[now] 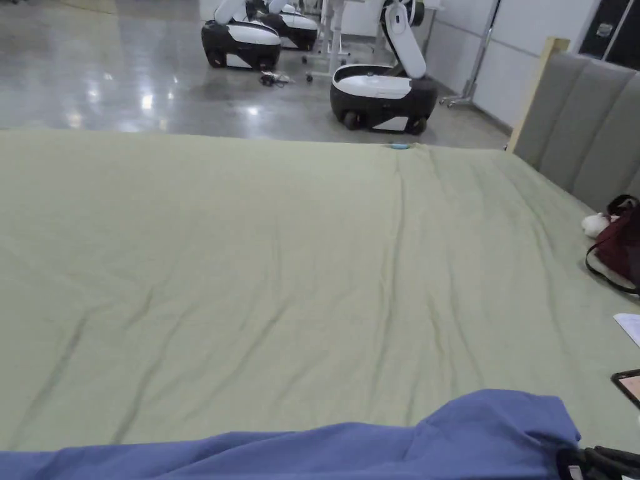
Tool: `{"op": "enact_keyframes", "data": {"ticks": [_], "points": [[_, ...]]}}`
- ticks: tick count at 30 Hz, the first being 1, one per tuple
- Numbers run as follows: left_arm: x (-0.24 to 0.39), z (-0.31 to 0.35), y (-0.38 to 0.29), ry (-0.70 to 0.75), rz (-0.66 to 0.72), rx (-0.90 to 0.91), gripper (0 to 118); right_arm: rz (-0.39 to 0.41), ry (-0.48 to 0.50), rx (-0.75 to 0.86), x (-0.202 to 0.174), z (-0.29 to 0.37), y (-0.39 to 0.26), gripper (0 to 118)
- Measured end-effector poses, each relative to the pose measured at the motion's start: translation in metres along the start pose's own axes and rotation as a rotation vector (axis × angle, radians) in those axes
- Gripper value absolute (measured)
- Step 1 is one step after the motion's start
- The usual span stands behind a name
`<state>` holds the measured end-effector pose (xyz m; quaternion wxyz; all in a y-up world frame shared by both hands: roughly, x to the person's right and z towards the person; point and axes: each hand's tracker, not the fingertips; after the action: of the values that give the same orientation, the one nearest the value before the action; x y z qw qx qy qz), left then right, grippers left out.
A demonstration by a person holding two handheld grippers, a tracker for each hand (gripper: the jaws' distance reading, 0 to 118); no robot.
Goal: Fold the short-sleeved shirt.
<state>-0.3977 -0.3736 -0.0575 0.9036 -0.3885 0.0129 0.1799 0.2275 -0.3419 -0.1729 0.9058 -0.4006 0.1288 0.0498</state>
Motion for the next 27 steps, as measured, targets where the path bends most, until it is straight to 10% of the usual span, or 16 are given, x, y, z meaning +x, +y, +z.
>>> {"op": "enact_keyframes", "data": {"ticks": [11,15,17,24,26,27], "points": [[-0.009,-0.029,-0.020,-0.013,0.078,-0.013,7,-0.005,-0.036,-0.100,0.004,-0.062,-0.016,8],[-0.004,-0.016,-0.018,-0.027,0.074,0.017,50,-0.040,-0.019,-0.041,0.002,-0.037,-0.018,29],[-0.002,-0.004,-0.019,-0.045,0.058,0.053,117,-0.068,-0.069,-0.004,-0.005,-0.005,-0.017,67],[-0.005,0.062,-0.029,-0.142,0.131,0.193,109,0.020,0.079,0.346,-0.057,0.103,-0.029,78],[-0.007,0.070,-0.036,-0.162,0.115,0.243,69,-0.004,0.095,0.367,-0.064,0.102,-0.033,70],[-0.007,0.070,-0.037,-0.136,0.119,0.242,21,-0.040,0.097,0.375,-0.066,0.100,-0.035,26]]}}
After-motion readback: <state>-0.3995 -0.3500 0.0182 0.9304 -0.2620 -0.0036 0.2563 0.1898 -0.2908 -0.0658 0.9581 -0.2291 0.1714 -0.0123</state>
